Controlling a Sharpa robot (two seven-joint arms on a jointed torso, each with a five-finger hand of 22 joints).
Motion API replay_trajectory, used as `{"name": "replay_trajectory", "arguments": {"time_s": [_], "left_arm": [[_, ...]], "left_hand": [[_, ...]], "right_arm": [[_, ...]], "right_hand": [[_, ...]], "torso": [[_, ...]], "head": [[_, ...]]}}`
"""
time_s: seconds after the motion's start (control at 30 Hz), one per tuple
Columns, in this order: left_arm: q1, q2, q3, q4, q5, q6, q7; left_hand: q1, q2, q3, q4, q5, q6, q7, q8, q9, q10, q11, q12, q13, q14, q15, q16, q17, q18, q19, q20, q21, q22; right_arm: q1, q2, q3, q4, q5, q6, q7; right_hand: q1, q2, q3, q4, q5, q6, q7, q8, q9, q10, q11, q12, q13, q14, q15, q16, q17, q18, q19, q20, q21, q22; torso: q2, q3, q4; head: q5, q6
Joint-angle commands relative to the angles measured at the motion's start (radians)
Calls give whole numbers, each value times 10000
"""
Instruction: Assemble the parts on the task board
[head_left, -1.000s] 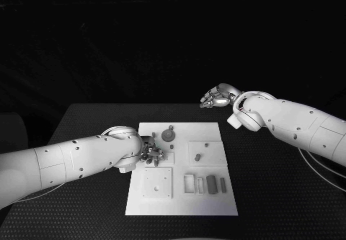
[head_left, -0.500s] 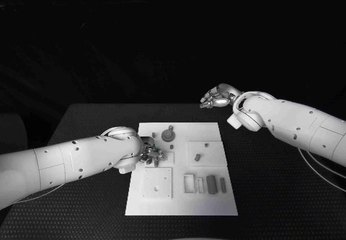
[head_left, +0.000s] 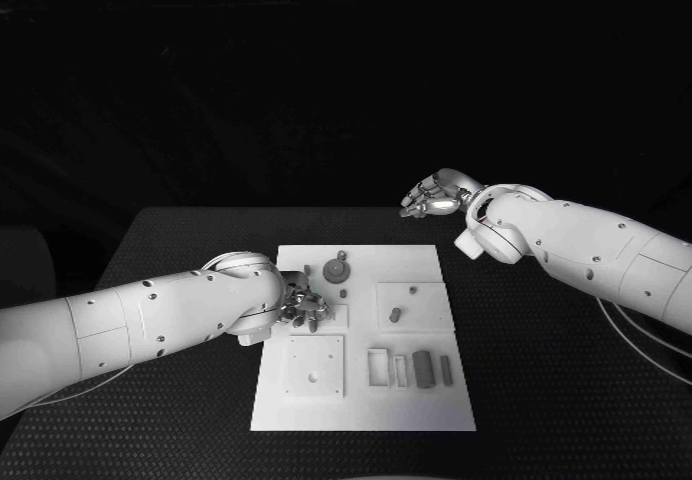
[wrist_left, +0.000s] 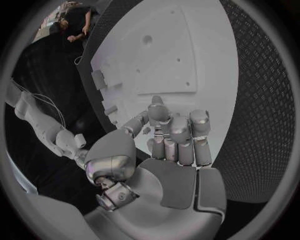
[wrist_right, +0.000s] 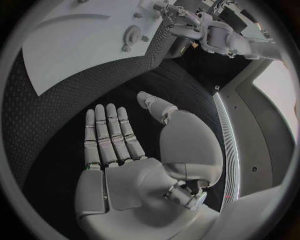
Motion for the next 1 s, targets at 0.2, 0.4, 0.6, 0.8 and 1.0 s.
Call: {"name": "replay_trajectory", "arguments": {"time_s": [0.2, 0.4, 0.6, 0.8, 1.0], "left_arm": [[5, 31, 48, 29, 54, -60, 162], [5, 20, 85, 12, 55, -19, 146], [5, 30, 87, -12, 73, 26, 154], [5, 36, 88, -87, 71, -7, 126], [6, 59, 89, -132, 70, 113, 122]], "left_hand": [[-24, -141, -5, 67, -40, 86, -7, -63, 14, 49, -10, 40, -14, 8, -64, 16, -11, 89, 34, -1166, -38, 33], [-32, -156, -8, 84, -52, 88, -8, -63, 14, 49, -12, 40, -17, 10, -66, 16, -12, 92, 36, -1168, -40, 32], [-32, -181, -10, 93, -63, 85, -9, -66, 14, 47, -13, 39, -20, 9, -68, 14, -13, 95, 38, -1170, -42, 31], [-13, -221, -4, 87, -74, 77, -9, -71, 13, 44, -14, 38, -25, 7, -71, 8, -16, 102, 38, -1174, -44, 30], [55, -263, 25, 61, -73, 62, -10, -80, 14, 37, -16, 35, -34, 3, -75, -4, -22, 117, 45, -1185, -46, 28]], "right_arm": [[-5, 21, 3, -7, -64, 139, 56], [-7, 12, 3, -7, -64, 145, 51], [-8, 9, 3, 1, -64, 148, 51], [-8, 11, 3, 1, -64, 150, 53], [-8, 5, 3, 4, -64, 154, 53]], "right_hand": [[71, 68, -8, -78, 21, -69, -19, 54, -10, 1, 13, -53, -10, -72, 29, 30, -13, -91, -81, -7, -66, 14], [68, 67, -11, -80, 21, -70, -19, 54, -12, 0, 13, -54, -11, -76, 30, 29, -14, -93, -84, -5, -71, 17], [66, 66, -14, -82, 22, -72, -18, 54, -13, -1, 14, -54, -11, -81, 31, 28, -15, -94, -87, -4, -75, 19], [66, 69, -14, -83, 23, -73, -18, 55, -14, -2, 14, -54, -11, -84, 32, 28, -16, -94, -88, -3, -79, 22], [64, 73, -14, -84, 24, -73, -17, 56, -16, -2, 15, -54, -10, -86, 33, 28, -16, -95, -90, -2, -83, 25]], "torso": [[-5, 1, 1], [-4, 4, 0], [-5, 4, 3], [-7, 4, 4], [-4, 1, 2]], "head": [[-2, -5], [1, -4], [-2, -9], [-3, 1], [-4, 1]]}}
